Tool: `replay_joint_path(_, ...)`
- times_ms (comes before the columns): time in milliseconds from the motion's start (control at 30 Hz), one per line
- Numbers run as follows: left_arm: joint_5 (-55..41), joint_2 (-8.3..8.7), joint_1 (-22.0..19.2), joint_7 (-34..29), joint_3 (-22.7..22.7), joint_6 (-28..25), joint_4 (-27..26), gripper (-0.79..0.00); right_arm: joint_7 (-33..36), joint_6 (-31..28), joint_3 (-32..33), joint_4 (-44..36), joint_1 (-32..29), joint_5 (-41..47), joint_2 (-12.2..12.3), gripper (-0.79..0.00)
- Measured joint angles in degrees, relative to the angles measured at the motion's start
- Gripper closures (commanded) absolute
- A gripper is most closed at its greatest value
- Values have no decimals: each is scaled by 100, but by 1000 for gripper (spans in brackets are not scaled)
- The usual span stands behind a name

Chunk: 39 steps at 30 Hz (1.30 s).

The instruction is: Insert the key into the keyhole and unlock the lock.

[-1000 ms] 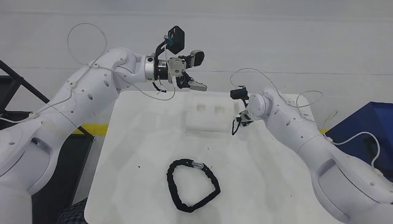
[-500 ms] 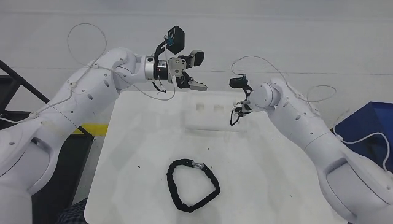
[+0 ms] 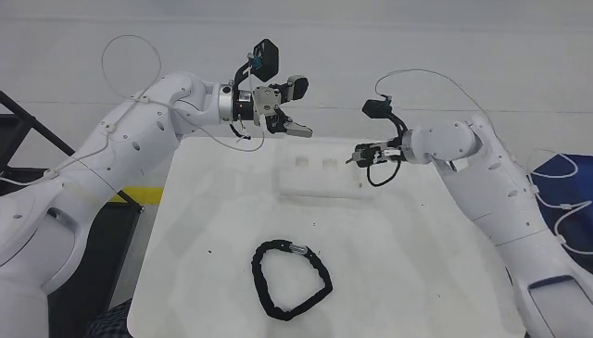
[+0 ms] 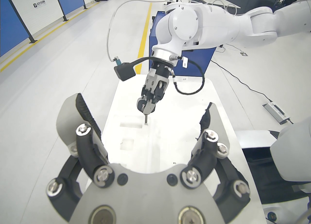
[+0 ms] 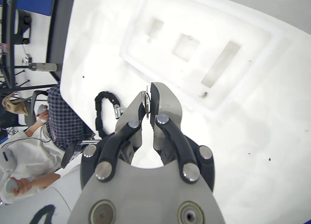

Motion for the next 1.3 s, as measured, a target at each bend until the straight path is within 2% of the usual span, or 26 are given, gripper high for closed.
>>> replay_joint_path(200,0,0,0,0,0,0,0,-785,309,-662,934,-312,-693,1170,243,0)
replay_joint_path(367,0,0,0,0,0,0,0,-785,377,-1042,1325,-539,-981,1559,350,0)
replay_joint_path(800,0,0,0,0,0,0,0,-785,-316,-2055,1936,-432,-1540,2507,468,0)
replay_joint_path(1000,0,0,0,0,0,0,0,-785,-556,-2123,2261,-608,-1845,2565,552,0)
replay_joint_path(1300,0,0,0,0,0,0,0,-785,-557,-2113,2278,-614,-1855,2565,556,0)
